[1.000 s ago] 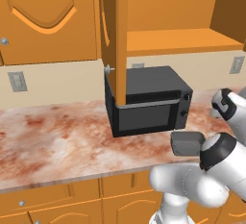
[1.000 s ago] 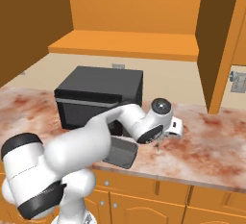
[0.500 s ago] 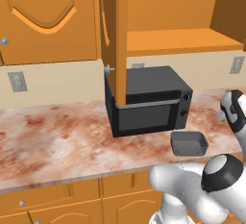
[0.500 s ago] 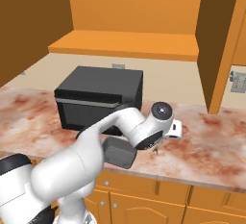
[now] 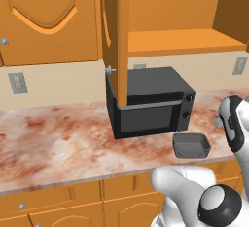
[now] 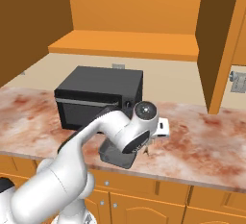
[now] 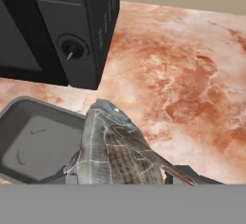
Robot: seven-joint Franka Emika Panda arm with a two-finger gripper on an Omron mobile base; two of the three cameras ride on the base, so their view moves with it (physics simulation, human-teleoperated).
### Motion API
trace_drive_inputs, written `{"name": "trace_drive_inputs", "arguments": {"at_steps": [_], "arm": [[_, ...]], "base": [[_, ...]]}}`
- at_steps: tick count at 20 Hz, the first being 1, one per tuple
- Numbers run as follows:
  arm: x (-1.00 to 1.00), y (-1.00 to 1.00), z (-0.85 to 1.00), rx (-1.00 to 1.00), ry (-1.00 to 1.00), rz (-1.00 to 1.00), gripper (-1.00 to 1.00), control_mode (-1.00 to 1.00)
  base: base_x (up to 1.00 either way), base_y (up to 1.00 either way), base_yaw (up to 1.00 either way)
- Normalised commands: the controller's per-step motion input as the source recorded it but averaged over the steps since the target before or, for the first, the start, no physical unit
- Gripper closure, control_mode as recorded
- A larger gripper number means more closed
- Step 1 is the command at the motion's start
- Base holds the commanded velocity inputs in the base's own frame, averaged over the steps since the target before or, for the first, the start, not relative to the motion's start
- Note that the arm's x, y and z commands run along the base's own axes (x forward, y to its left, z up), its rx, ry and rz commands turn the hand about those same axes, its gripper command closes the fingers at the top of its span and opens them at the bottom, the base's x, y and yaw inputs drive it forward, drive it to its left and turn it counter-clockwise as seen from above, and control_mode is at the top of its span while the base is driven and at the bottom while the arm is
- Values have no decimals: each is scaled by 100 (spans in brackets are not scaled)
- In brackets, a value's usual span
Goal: Retrieve the tupperware from the cabinet, then place the raw meat into the tupperware to avoid contamination.
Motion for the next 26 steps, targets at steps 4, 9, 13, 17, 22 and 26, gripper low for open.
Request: {"name": "trace_drive_inputs", "arguments": {"at_steps": [4, 9, 13, 17, 22, 26], "arm": [[-16, 32, 0, -8, 0, 13, 100, -100], [-13, 22, 0, -8, 0, 15, 100, -100], [-12, 23, 0, -8, 0, 16, 100, -100], [-13, 24, 0, -9, 0, 17, 100, -100], [-13, 24, 1, -8, 1, 19, 100, -100], [-9, 23, 2, -7, 2, 20, 100, -100]], "base": [[0, 0, 0], [0, 0, 0], [0, 0, 0], [0, 0, 0], [0, 0, 0], [0, 0, 0]]}}
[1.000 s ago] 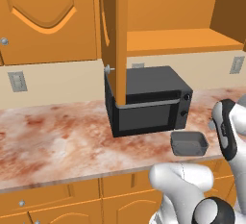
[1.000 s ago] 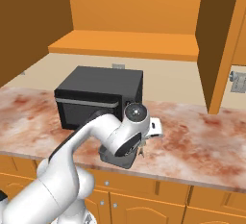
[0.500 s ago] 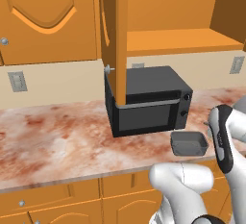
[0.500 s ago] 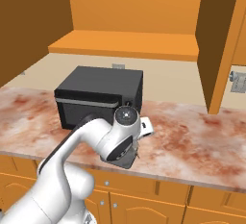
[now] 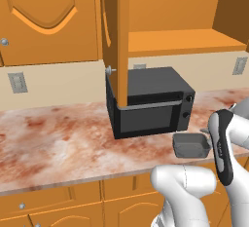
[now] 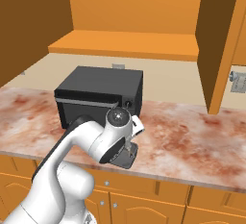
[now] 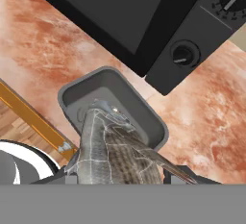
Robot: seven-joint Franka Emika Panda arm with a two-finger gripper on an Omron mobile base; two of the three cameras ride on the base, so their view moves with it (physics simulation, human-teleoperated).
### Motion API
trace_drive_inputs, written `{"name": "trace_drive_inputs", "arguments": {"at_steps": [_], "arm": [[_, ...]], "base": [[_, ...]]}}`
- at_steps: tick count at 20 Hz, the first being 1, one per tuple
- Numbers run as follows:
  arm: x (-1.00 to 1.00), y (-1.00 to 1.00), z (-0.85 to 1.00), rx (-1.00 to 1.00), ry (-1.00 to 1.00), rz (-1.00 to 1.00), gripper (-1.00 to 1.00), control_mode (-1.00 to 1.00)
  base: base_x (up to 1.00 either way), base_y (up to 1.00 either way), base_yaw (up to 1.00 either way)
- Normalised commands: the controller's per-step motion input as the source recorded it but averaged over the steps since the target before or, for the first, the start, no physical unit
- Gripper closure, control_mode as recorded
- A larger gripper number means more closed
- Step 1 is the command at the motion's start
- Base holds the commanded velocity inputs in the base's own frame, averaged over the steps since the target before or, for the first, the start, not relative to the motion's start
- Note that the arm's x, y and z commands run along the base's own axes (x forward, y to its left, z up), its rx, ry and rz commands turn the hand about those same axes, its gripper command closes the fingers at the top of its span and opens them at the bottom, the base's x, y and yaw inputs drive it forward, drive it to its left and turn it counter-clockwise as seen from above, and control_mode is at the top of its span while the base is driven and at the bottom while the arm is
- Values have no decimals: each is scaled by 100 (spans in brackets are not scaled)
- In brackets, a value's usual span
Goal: Retrieve the tupperware from the cabinet, then place the raw meat into the tupperware to avoid contamination.
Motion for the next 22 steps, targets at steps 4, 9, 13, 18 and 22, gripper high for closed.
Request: {"name": "trace_drive_inputs", "arguments": {"at_steps": [4, 9, 13, 18, 22], "arm": [[-6, 24, 3, -7, 3, 21, 100, -100], [-6, 25, 3, -6, 4, 20, 100, -100], [-4, 26, 0, -5, 4, 18, 100, -100], [-1, 29, 0, -4, 4, 10, 100, -100], [4, 11, 0, -2, 0, 0, 100, -100]], "base": [[0, 0, 0], [0, 0, 0], [0, 0, 0], [0, 0, 0], [0, 0, 0]]}}
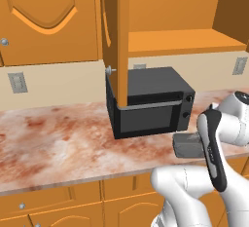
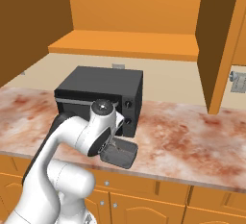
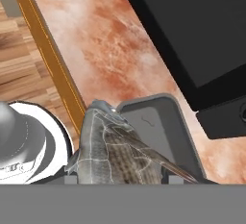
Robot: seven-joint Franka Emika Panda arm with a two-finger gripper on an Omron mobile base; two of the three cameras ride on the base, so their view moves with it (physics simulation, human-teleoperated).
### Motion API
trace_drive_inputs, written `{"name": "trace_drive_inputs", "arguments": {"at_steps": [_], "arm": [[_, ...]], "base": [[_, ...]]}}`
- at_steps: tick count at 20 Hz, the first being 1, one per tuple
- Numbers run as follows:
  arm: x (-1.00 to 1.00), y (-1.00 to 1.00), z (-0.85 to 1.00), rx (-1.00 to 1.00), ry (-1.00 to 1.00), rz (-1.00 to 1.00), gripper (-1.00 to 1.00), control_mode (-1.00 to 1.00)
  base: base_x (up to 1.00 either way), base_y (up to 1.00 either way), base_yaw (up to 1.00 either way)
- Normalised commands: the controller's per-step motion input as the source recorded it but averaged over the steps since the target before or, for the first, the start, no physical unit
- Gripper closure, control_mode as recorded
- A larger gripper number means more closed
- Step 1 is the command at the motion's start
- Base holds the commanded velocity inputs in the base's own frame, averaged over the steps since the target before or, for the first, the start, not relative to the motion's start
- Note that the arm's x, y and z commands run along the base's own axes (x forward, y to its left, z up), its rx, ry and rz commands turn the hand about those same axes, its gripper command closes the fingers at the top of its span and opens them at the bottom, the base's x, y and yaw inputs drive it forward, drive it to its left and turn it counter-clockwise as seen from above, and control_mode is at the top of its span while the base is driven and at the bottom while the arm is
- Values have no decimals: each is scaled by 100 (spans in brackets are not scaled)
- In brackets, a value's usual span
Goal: Retrieve the tupperware from the cabinet, then place the raw meat into the tupperware to avoid contamination.
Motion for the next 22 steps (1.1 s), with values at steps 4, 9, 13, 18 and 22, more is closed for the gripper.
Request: {"name": "trace_drive_inputs", "arguments": {"at_steps": [4, 9, 13, 18, 22], "arm": [[8, 0, -2, -4, 0, -1, 100, -100], [3, -3, -5, -3, 0, -1, 100, -100], [2, 0, -4, 0, 0, 0, 100, -100], [3, 0, -4, 0, 0, 0, 100, -100], [8, -1, -7, 0, 0, 0, 100, -100]], "base": [[0, 0, 0], [0, 0, 0], [0, 0, 0], [0, 0, 0], [0, 0, 0]]}}
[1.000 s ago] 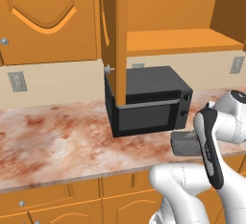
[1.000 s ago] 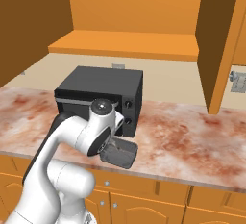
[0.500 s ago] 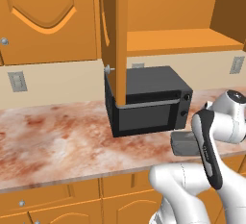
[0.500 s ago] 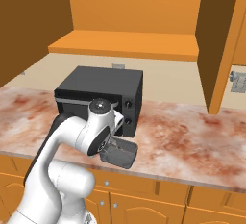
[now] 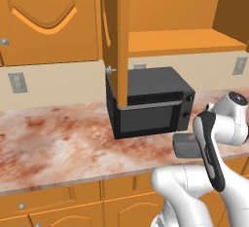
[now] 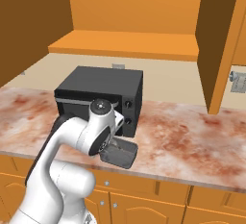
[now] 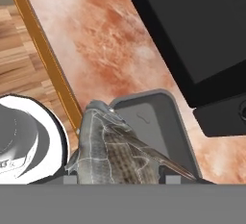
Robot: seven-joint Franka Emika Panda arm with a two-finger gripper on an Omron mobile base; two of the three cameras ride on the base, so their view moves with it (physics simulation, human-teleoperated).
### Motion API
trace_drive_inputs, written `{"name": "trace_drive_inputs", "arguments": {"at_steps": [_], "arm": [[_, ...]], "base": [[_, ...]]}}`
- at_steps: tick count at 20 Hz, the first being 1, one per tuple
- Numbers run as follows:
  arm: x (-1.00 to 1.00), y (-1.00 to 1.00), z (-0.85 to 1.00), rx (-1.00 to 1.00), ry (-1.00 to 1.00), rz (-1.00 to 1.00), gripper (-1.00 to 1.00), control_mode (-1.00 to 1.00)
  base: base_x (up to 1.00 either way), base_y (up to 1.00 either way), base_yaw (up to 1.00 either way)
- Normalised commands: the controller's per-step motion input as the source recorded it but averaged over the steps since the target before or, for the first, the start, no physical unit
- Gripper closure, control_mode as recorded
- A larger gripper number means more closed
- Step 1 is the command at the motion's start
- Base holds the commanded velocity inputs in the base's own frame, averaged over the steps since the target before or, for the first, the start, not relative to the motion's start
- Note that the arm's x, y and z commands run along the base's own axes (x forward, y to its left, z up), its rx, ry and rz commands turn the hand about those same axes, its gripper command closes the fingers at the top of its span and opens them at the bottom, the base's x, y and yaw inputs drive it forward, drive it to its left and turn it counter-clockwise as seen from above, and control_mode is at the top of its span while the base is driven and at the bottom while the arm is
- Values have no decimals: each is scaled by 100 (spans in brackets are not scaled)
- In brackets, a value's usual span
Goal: Retrieve the tupperware from the cabinet, then place the raw meat into the tupperware to avoid contamination.
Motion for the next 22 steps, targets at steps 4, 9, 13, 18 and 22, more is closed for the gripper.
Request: {"name": "trace_drive_inputs", "arguments": {"at_steps": [4, 9, 13, 18, 22], "arm": [[13, -7, -17, 0, 0, 0, 100, -100], [16, -19, -22, 0, 0, 0, 100, -100], [19, -12, -14, 0, 0, 0, 100, -100], [23, -1, -11, 0, 0, 0, 100, -100], [24, 0, -8, 0, 1, 0, 100, -100]], "base": [[0, 0, 0], [0, 0, 0], [0, 0, 0], [0, 0, 0], [0, 0, 0]]}}
